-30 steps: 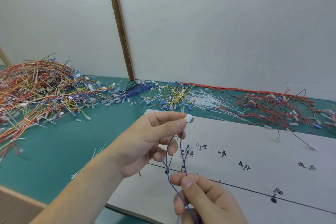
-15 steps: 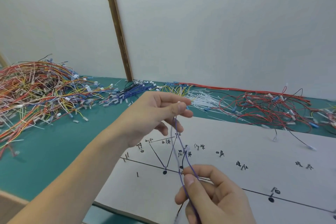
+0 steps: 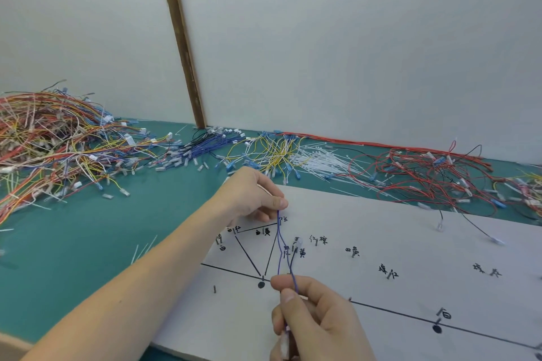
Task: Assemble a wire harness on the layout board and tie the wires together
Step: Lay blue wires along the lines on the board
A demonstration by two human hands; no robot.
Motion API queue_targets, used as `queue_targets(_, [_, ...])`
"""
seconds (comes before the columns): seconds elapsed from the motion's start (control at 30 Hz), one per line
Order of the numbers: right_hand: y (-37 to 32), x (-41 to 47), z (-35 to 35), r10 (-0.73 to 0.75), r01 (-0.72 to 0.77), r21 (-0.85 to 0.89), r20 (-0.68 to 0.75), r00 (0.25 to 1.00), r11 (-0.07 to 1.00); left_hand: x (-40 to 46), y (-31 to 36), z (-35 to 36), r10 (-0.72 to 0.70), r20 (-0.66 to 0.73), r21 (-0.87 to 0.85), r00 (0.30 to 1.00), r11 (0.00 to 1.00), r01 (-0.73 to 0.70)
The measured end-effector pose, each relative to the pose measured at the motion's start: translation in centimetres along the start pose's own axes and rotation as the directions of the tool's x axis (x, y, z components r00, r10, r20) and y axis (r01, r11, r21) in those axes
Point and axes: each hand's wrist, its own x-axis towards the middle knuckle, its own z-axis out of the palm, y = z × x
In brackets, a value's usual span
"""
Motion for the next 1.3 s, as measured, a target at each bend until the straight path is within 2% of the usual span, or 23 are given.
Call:
queue_targets(0.17, [-0.4, 0.0, 0.6, 0.031, -0.021, 0.156, -0.066, 0.997, 0.988, 0.8, -0.6, 0.2, 0.004, -0.011, 0.015, 1.0, 1.0, -0.004])
queue_targets(0.3, [0.5, 0.1, 0.1, -0.041, 0.037, -0.087, -0.047, 0.998, 0.996, 0.9, -1.1, 0.2, 0.036, -0.007, 0.001, 0.999, 0.999, -0.036])
queue_targets(0.37, [0.6, -0.1, -0.2, -0.061, 0.056, -0.144, -0.027, 0.998, 0.988, 0.8, -1.3, -0.1, 0.044, -0.005, -0.038, 0.999, 0.998, -0.044])
queue_targets(0.47, [0.4, -0.3, -0.3, -0.021, 0.018, -0.058, -0.042, 0.999, 0.998, 0.6, -1.5, -0.3, 0.048, 0.006, -0.084, 0.999, 0.995, -0.047])
queue_targets(0.6, [0.2, -0.6, -0.4, 0.045, -0.038, 0.101, -0.069, 0.997, 0.994, 0.6, -1.7, 0.1, 0.076, 0.01, -0.037, 0.997, 0.996, -0.075])
queue_targets(1.0, [0.1, -0.9, -0.7, 0.04, 0.013, 0.253, -0.201, 0.979, 0.967, 0.5, -2.0, 0.1, 0.113, 0.019, -0.045, 0.993, 0.993, -0.112])
queue_targets(1.2, [0.3, -0.9, -0.1, 0.027, -0.005, 0.128, -0.177, 0.984, 0.992, 0.4, -1.9, 0.8, 0.162, -0.034, 0.114, 0.986, 0.981, -0.157])
queue_targets(1.3, [1.4, -1.6, 0.4, 0.009, -0.002, 0.056, -0.12, 0.993, 0.998, 0.6, -1.7, 0.8, 0.246, -0.049, 0.316, 0.968, 0.923, -0.219])
